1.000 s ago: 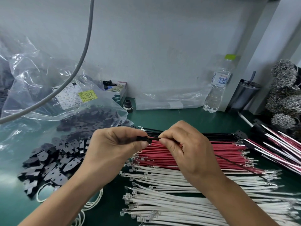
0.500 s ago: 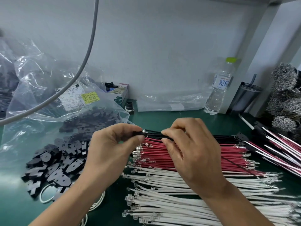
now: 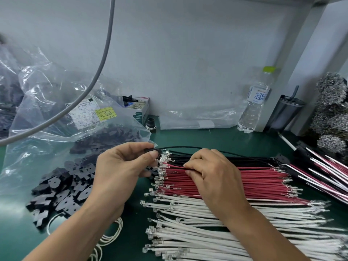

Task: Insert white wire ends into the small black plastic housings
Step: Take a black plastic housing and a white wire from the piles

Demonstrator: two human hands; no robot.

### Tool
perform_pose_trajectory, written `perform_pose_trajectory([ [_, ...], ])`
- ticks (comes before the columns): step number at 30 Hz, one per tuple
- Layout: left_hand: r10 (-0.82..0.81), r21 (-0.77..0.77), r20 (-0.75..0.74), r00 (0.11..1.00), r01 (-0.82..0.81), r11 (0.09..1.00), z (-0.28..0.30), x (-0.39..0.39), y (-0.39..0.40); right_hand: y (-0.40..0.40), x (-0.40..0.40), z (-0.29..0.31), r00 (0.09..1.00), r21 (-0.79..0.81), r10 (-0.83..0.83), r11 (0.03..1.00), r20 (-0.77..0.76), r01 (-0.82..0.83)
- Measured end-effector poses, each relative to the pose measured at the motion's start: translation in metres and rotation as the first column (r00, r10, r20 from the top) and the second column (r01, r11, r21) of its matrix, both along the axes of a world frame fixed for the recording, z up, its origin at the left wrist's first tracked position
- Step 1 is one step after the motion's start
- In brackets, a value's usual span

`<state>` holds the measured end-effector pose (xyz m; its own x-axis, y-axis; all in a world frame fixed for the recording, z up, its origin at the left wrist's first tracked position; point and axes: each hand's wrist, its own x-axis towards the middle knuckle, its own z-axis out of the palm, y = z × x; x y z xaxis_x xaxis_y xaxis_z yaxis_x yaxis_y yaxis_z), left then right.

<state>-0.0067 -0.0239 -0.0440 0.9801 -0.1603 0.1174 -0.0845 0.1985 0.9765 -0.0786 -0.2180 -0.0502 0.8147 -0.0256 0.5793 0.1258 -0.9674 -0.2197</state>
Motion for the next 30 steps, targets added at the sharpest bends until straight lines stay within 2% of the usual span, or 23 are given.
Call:
perform_pose_trajectory([
  [6,-0.008,-0.047,-0.026,1.0,0.006,0.999,0.001,0.002,0.001,-0.007,-0.004,0.002,0.996,0.018,0.037,0.999,0.081,-0.038],
  [12,-0.097,-0.141,-0.086,0.992,0.084,0.986,0.004,0.001,0.002,-0.016,-0.015,0.007,0.979,0.094,0.127,0.985,0.158,-0.143],
  [14,-0.115,-0.149,-0.078,0.99,0.102,0.984,0.005,0.0,0.002,-0.016,-0.015,0.008,0.979,0.065,0.082,0.993,0.186,-0.096],
  [17,-0.116,-0.172,-0.058,0.992,0.104,0.98,0.006,-0.002,0.003,-0.009,-0.007,0.007,0.979,-0.057,-0.06,0.996,0.196,0.073],
  [20,-0.111,-0.196,-0.055,0.992,0.098,0.976,0.008,-0.002,0.003,-0.004,-0.002,0.01,0.985,-0.028,-0.098,0.994,0.143,0.103],
  [25,-0.115,-0.222,-0.099,0.988,0.091,0.971,0.009,-0.002,0.002,-0.009,-0.009,0.001,0.986,0.021,0.079,0.997,-0.145,-0.077],
  [30,-0.125,-0.212,-0.112,0.986,0.099,0.972,0.008,-0.003,0.002,-0.012,-0.009,0.004,0.977,0.045,0.105,0.994,-0.188,-0.098],
])
